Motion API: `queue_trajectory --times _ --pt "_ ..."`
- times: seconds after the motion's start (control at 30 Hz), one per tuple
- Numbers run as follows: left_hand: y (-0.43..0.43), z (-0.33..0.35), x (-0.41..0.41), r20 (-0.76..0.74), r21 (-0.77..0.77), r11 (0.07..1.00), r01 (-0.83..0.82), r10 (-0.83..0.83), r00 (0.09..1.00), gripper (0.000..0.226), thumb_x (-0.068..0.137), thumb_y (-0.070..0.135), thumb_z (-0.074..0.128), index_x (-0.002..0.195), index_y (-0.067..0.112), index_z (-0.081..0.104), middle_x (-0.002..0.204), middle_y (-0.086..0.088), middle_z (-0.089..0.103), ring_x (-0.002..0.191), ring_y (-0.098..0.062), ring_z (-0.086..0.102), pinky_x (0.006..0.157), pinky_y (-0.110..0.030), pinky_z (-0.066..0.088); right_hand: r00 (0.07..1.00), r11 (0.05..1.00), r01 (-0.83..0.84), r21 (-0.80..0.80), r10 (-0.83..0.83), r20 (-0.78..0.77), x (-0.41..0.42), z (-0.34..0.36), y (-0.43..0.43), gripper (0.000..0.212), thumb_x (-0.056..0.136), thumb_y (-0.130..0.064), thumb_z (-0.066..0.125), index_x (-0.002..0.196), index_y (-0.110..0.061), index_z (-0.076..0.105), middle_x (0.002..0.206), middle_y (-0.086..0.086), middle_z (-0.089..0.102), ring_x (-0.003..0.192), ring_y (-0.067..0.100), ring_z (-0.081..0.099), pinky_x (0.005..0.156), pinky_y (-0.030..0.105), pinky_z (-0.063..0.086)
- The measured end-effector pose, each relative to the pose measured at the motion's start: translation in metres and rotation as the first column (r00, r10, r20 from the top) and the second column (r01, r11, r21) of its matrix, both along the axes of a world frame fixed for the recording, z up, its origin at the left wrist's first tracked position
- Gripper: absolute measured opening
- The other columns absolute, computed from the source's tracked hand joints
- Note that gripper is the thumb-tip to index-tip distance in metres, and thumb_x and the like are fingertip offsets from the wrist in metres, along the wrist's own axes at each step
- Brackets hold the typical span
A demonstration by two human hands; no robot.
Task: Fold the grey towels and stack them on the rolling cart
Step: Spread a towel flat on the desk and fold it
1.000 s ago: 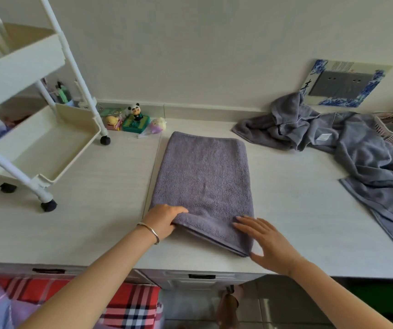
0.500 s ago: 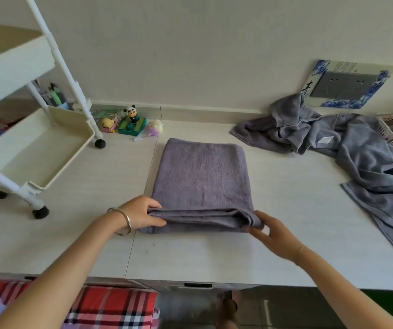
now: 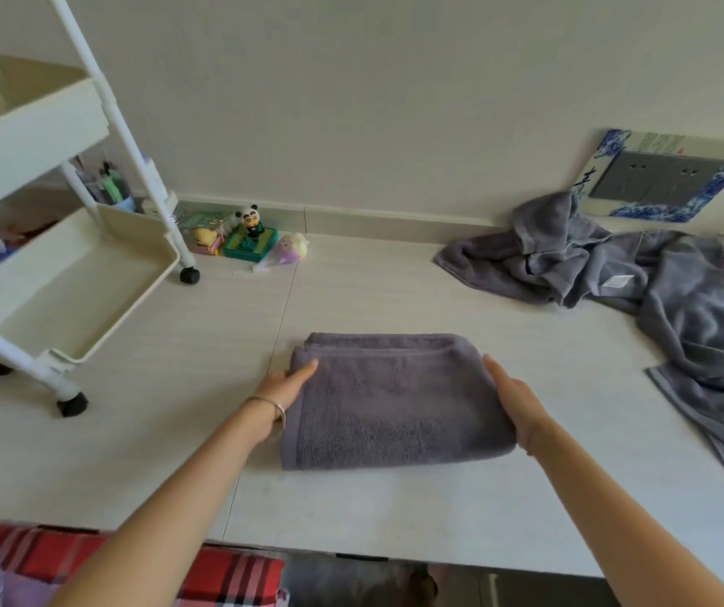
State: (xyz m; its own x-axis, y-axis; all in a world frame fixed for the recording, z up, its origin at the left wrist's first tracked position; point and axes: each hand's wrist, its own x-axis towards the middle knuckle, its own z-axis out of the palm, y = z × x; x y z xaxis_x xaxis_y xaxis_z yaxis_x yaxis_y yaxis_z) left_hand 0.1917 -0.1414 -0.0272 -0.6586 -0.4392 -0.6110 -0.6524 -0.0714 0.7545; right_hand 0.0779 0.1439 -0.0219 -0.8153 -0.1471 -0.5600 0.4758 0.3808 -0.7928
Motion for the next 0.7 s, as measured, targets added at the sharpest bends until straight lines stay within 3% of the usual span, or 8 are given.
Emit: queue_trajectory --times 0.1,0.2,0.3,0.37,0.43,0.5,0.6,0.7 --pt "0.006 -0.014 0.019 -0.011 -0.016 1.000 0.008 -0.008 1.000 0.031 0.084 0.040 0.064 0.099 0.013 0.065 0.102 -0.009 0.068 0.096 -0.025 0.063 0.089 -0.034 0.049 0.997 1.000 -0.021 -0.012 0.020 -0.079 0.014 -0.009 0.009 0.041 0.089 -0.051 0.052 0.105 -0.015 0.067 0.110 0.001 0.064 0.105 0.021 0.056 0.092 0.033 0.041" --pt "0.010 -0.017 0.037 -0.053 -0.081 0.993 0.082 -0.086 0.995 0.013 0.085 0.029 0.066 0.085 0.017 0.063 0.086 -0.002 0.067 0.087 -0.021 0.063 0.072 -0.026 0.048 0.979 0.996 -0.090 0.003 0.089 -0.183 0.037 -0.012 0.021 0.041 0.088 -0.048 0.058 0.089 -0.008 0.064 0.084 0.001 0.062 0.082 0.016 0.054 0.073 0.029 0.040" --pt "0.015 -0.019 0.045 -0.118 -0.318 0.930 0.185 -0.232 0.966 0.017 0.091 0.026 0.058 0.097 0.010 0.058 0.084 -0.006 0.062 0.081 -0.024 0.058 0.065 -0.027 0.042 0.936 0.986 -0.146 0.081 0.164 -0.312 0.050 -0.019 0.029 0.025 0.090 -0.032 0.059 0.087 -0.007 0.061 0.081 0.009 0.065 0.077 0.023 0.058 0.067 0.029 0.044" --pt "0.017 -0.016 0.043 -0.232 -0.433 0.889 0.147 -0.268 0.935 0.018 0.094 0.025 0.053 0.104 0.010 0.054 0.087 -0.011 0.061 0.079 -0.027 0.058 0.067 -0.032 0.043 0.903 0.982 -0.133 0.131 0.175 -0.394 0.048 -0.016 0.027 0.023 0.092 -0.028 0.056 0.087 -0.005 0.058 0.081 0.014 0.064 0.076 0.026 0.058 0.067 0.032 0.045" --pt "0.017 -0.013 0.034 -0.288 -0.481 0.872 0.085 -0.249 0.924 0.015 0.095 0.023 0.050 0.099 0.009 0.050 0.075 -0.009 0.055 0.067 -0.025 0.052 0.058 -0.026 0.036 0.880 0.986 -0.073 0.150 0.134 -0.455 0.042 -0.012 0.020 0.027 0.093 -0.026 0.054 0.081 -0.003 0.050 0.070 0.013 0.055 0.063 0.021 0.048 0.061 0.027 0.040" --pt "0.018 -0.017 0.026 -0.244 -0.489 0.868 0.083 -0.227 0.943 0.015 0.095 0.023 0.050 0.090 0.010 0.046 0.066 -0.001 0.046 0.060 -0.020 0.045 0.052 -0.023 0.030 0.894 0.983 -0.032 0.178 0.108 -0.435 0.036 -0.016 0.014 0.033 0.094 -0.027 0.054 0.078 0.001 0.044 0.064 0.008 0.046 0.059 0.016 0.040 0.056 0.027 0.034" --pt "0.020 -0.031 0.022 -0.102 -0.474 0.871 0.130 -0.201 0.974 0.021 0.094 0.026 0.052 0.077 0.017 0.043 0.064 0.003 0.044 0.064 -0.021 0.044 0.051 -0.021 0.029 0.931 0.965 -0.002 0.264 0.098 -0.352 0.037 -0.032 0.010 0.039 0.092 -0.031 0.054 0.072 0.000 0.042 0.062 0.008 0.044 0.061 0.022 0.039 0.055 0.033 0.031" --pt "0.023 -0.036 0.025 -0.134 -0.490 0.868 0.076 -0.161 0.978 0.022 0.094 0.029 0.052 0.080 0.014 0.046 0.062 0.001 0.045 0.059 -0.021 0.044 0.050 -0.024 0.028 0.915 0.963 0.055 0.262 0.057 -0.398 0.044 -0.034 0.009 0.034 0.093 -0.022 0.053 0.067 -0.012 0.035 0.060 0.003 0.040 0.059 0.020 0.035 0.054 0.033 0.030"
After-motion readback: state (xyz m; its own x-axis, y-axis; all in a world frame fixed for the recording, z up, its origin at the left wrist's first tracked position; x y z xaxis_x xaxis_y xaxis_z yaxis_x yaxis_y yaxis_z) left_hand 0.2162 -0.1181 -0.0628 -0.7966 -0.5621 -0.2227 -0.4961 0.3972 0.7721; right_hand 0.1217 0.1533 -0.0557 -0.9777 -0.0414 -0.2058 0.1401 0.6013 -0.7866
